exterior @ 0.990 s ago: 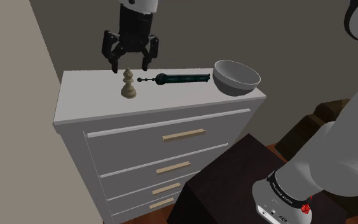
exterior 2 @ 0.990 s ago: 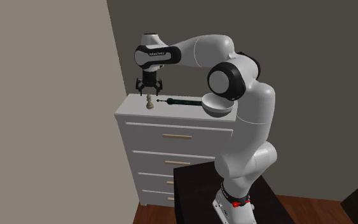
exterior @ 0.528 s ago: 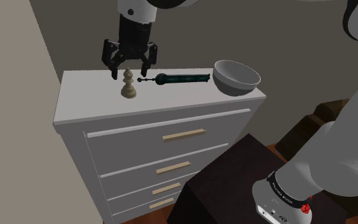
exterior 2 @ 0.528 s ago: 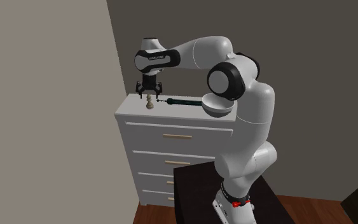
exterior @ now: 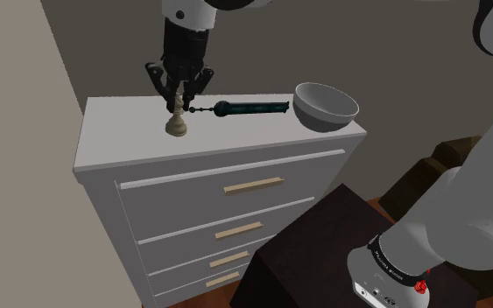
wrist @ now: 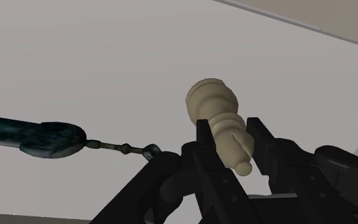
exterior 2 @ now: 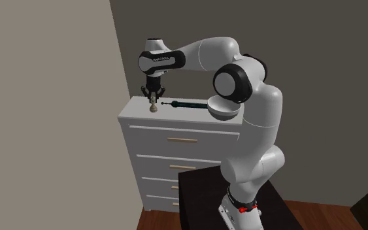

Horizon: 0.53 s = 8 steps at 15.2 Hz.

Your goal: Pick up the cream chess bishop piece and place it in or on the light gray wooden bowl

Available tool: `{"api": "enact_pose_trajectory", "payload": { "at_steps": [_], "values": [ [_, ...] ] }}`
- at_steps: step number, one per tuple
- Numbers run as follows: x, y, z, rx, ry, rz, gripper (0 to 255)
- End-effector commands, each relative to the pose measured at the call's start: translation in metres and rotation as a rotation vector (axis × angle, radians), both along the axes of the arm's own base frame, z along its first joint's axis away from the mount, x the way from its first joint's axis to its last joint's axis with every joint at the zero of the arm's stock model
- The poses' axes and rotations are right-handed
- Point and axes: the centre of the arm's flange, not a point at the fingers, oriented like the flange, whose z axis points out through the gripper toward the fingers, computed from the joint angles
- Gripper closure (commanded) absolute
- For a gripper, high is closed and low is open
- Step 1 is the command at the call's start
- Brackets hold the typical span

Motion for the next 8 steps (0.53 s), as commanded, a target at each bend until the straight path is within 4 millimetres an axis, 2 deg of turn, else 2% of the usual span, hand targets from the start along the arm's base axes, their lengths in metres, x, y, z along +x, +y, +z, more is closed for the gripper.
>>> {"api": "enact_pose_trajectory", "payload": {
  "at_steps": [1, 5, 8],
  "values": [
    [0.0, 0.0, -0.002, -0.002, 0.005, 0.0, 255],
    [0.0, 0.0, -0.003, -0.002, 0.005, 0.0, 255],
    [0.0, 0.0, 0.013, -0.002, 0.005, 0.0, 255]
  ]
}}
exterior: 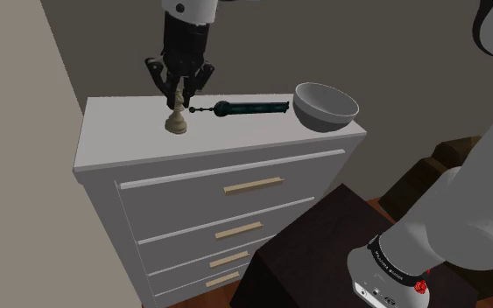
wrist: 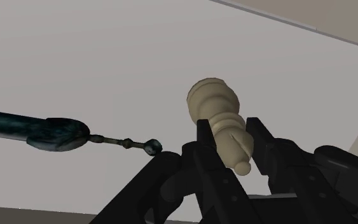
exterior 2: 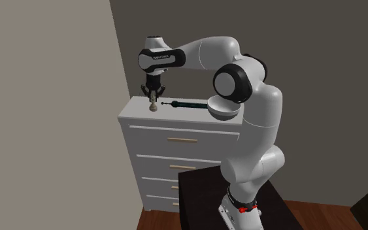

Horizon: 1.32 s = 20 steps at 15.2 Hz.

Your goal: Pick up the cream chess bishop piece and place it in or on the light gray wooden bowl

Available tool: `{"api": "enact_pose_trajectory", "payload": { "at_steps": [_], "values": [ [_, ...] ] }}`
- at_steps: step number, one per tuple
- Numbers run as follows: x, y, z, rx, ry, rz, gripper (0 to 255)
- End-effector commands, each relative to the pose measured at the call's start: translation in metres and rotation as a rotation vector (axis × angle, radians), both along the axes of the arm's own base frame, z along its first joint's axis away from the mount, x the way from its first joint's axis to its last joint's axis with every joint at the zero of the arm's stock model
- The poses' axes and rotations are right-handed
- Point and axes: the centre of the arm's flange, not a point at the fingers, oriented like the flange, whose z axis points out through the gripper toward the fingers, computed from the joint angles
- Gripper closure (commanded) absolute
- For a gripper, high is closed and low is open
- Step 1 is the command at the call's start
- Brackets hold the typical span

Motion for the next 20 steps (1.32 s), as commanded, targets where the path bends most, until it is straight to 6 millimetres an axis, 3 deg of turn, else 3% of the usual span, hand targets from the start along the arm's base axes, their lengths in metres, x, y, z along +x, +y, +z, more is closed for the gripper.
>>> {"api": "enact_pose_trajectory", "payload": {
  "at_steps": [1, 20],
  "values": [
    [-0.001, 0.001, 0.01, 0.0, 0.001, 0.0, 255],
    [-0.001, 0.001, 0.11, 0.0, 0.001, 0.0, 255]
  ]
}}
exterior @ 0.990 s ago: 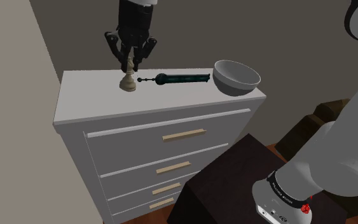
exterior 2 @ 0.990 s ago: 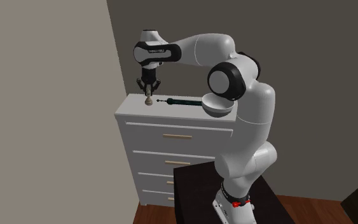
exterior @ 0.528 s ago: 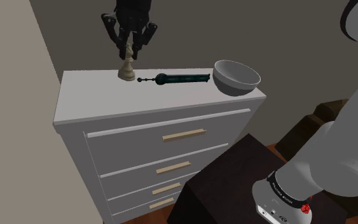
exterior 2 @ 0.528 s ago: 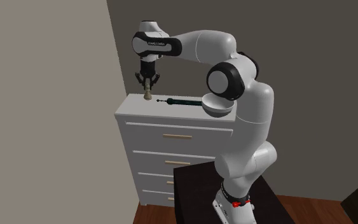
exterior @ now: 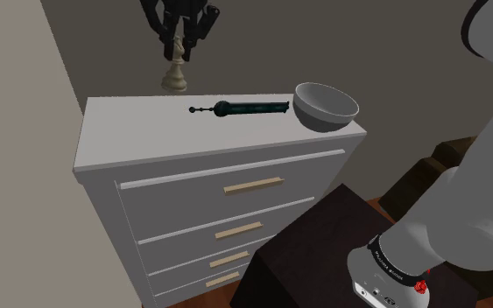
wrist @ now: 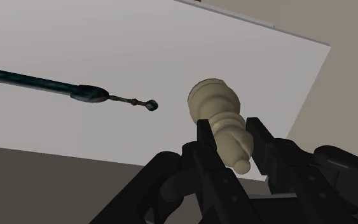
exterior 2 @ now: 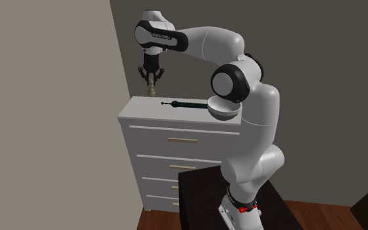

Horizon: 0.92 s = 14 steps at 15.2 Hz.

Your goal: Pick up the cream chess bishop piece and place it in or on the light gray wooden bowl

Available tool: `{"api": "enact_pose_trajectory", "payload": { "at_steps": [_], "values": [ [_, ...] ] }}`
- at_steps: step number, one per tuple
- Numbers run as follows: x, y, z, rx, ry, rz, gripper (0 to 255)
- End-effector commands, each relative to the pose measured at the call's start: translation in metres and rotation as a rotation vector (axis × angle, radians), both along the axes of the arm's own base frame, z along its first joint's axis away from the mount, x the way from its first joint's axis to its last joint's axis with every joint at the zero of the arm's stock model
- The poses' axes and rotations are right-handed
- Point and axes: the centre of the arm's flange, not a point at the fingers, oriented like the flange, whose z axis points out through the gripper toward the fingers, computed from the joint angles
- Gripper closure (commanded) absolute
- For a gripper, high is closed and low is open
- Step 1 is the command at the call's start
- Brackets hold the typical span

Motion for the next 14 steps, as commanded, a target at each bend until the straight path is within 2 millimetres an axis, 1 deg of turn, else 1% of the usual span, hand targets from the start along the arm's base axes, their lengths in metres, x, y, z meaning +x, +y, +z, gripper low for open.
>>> {"api": "enact_pose_trajectory", "payload": {
  "at_steps": [1, 7, 14],
  "values": [
    [0.0, 0.001, 0.011, 0.0, 0.0, 0.0, 255],
    [0.0, 0.001, 0.042, 0.0, 0.0, 0.0, 255],
    [-0.032, -0.086, 0.047, 0.0, 0.0, 0.0, 255]
  ]
}}
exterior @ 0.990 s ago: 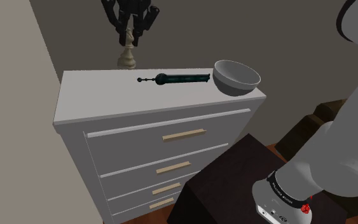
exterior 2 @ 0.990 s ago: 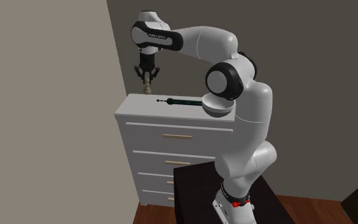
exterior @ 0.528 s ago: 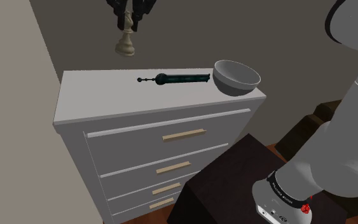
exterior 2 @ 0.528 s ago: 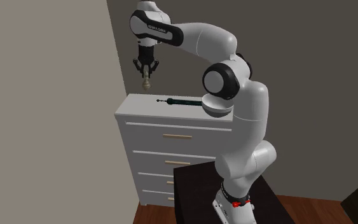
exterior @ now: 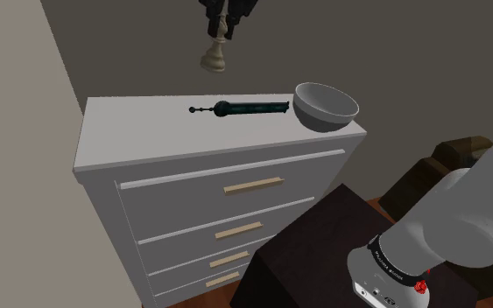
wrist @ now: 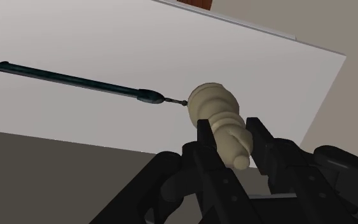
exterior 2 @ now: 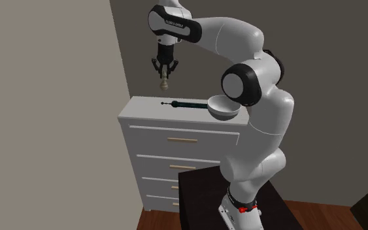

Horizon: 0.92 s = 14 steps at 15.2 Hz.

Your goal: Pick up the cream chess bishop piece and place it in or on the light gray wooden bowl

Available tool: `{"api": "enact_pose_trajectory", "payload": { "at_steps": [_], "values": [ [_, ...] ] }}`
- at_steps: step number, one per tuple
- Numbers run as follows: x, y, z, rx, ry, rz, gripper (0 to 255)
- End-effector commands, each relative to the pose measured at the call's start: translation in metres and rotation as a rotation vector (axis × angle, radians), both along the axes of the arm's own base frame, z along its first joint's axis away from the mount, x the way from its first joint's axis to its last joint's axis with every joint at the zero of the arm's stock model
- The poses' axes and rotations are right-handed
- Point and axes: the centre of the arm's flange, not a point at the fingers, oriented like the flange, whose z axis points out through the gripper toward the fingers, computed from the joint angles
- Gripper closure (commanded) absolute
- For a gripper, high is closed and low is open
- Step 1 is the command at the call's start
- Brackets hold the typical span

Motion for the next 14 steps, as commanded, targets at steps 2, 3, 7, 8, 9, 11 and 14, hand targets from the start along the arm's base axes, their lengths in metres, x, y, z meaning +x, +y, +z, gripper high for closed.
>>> {"api": "enact_pose_trajectory", "payload": {
  "at_steps": [2, 3, 7, 8, 9, 11, 14],
  "values": [
    [-0.012, -0.037, 0.001, 0.001, 0.0, 0.001, 255],
    [-0.017, -0.05, 0.002, 0.001, 0.0, 0.001, 255],
    [-0.035, -0.099, 0.005, 0.001, 0.0, 0.001, 255],
    [-0.039, -0.112, 0.006, 0.001, 0.0, 0.001, 255],
    [-0.044, -0.124, 0.006, 0.001, 0.0, 0.001, 255],
    [-0.053, -0.149, 0.008, 0.001, 0.0, 0.001, 255],
    [-0.066, -0.186, 0.01, 0.001, 0.0, 0.001, 255]
  ]
}}
